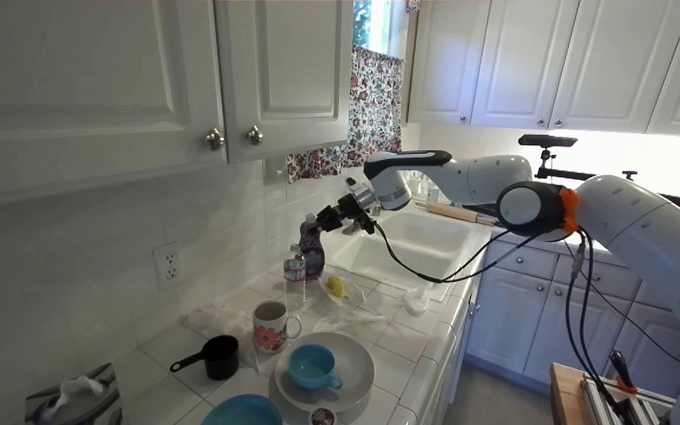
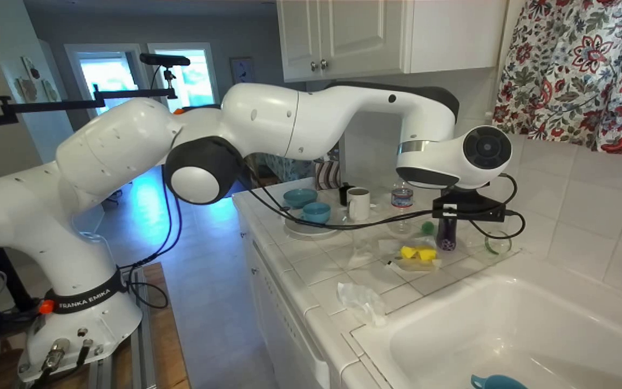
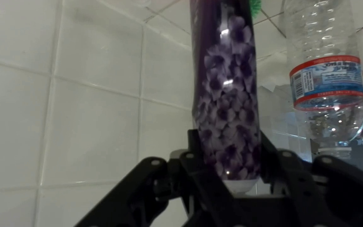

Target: Pour some dishwashing liquid in the sink.

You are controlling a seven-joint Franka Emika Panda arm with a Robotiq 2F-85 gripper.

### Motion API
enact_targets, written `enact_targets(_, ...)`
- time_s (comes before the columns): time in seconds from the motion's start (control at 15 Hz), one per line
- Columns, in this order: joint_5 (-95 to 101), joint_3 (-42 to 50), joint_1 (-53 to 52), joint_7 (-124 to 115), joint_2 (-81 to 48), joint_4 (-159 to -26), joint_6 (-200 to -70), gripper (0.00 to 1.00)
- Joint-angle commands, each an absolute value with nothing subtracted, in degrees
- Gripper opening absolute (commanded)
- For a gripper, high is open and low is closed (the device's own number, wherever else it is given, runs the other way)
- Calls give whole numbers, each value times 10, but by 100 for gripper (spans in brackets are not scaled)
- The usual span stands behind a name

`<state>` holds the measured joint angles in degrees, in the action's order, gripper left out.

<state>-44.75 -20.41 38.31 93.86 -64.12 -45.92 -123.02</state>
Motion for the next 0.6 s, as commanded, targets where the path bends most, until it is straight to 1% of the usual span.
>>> enact_targets(0.0, -476, -224, 396, 945, -625, -469, -1261, 18)
enact_targets(0.53, -485, -230, 432, 924, -553, -549, -1314, 18)
